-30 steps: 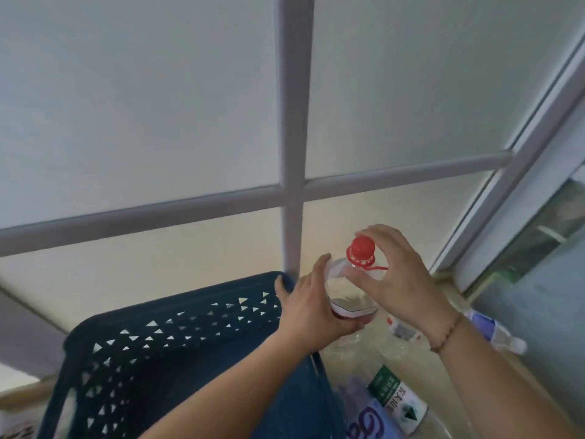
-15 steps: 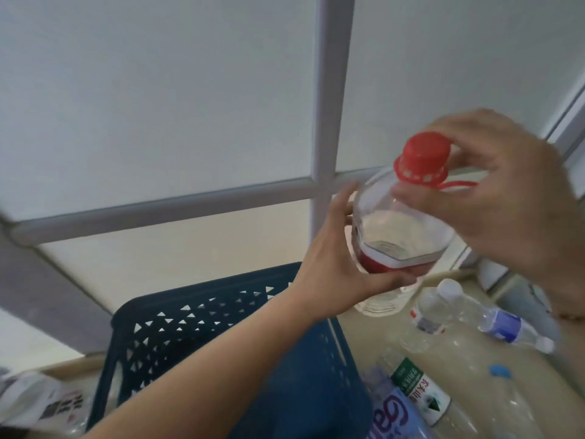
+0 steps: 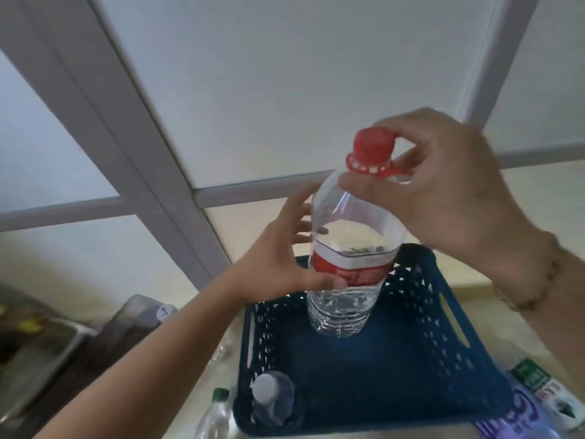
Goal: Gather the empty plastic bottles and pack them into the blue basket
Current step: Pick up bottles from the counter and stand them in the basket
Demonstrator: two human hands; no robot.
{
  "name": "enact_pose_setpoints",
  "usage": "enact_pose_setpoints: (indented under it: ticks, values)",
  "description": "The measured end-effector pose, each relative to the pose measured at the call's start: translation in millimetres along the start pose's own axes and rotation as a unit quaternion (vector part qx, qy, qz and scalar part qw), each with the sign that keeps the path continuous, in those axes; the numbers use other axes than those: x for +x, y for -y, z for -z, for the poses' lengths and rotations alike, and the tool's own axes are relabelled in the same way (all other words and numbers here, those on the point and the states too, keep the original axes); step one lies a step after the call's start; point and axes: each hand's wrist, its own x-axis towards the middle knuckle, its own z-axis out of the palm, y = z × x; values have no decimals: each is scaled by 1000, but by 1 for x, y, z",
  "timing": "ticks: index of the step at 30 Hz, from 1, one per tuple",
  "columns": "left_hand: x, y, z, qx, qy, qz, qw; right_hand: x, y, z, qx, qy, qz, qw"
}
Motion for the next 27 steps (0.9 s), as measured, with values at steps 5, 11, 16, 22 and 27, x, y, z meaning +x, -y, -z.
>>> enact_pose_setpoints:
  ticks: [5, 11, 16, 22, 27]
  values:
    - [-40, 46, 20, 76, 28, 89, 993, -17, -11, -87, -4, 56, -10, 998]
    - [-65, 84, 15, 171, -4, 153, 973, -37, -25, -156, -23, 89, -9, 996]
    - [-66, 104, 9, 190, 9, 176, 966, -42, -37, -176, -36, 101, -2, 994]
    - [-72, 111, 7, 170, 8, 197, 966, -47, -37, -191, -55, 91, -2, 994]
    - [-79, 115, 7, 193, -17, 205, 959, -56, -29, -195, -77, 96, -12, 992]
